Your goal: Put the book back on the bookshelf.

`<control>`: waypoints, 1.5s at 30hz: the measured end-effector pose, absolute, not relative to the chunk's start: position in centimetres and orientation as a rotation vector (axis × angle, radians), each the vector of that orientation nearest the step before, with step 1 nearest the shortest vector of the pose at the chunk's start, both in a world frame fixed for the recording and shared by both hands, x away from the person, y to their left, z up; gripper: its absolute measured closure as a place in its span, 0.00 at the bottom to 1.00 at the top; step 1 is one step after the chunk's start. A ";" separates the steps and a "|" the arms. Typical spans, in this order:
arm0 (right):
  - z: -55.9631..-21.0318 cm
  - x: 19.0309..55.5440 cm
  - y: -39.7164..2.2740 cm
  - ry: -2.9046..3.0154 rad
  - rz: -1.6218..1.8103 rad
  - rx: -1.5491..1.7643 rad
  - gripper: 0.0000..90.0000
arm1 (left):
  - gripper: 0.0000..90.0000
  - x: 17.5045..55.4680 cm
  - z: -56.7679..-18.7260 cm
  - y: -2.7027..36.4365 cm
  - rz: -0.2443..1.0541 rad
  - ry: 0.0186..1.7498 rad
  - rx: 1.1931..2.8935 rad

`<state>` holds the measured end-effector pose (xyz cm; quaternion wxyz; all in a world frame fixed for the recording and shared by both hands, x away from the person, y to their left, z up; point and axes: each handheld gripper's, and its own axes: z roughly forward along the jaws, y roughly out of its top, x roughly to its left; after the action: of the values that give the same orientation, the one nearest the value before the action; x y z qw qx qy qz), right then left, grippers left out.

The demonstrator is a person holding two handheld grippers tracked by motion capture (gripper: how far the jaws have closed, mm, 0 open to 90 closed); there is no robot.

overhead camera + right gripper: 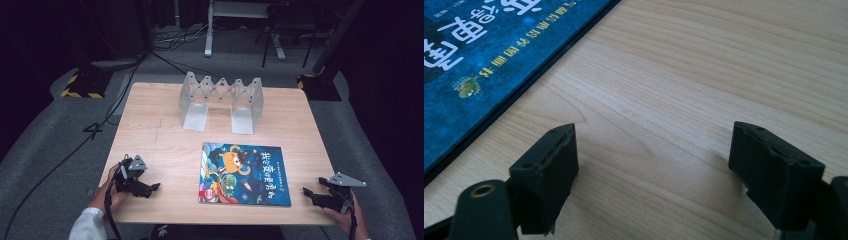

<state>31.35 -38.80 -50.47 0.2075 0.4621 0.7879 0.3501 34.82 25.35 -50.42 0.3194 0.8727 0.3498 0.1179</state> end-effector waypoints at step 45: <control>-49.8 30.4 -30.2 2.531 1.040 0.982 0.14 | 0.19 46.9 -49.2 9.8 0.183 0.641 2.248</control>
<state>30.40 -30.25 -49.83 0.1172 0.3354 0.8646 0.3553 46.87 9.79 -49.21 0.3878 0.8837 0.2519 0.0721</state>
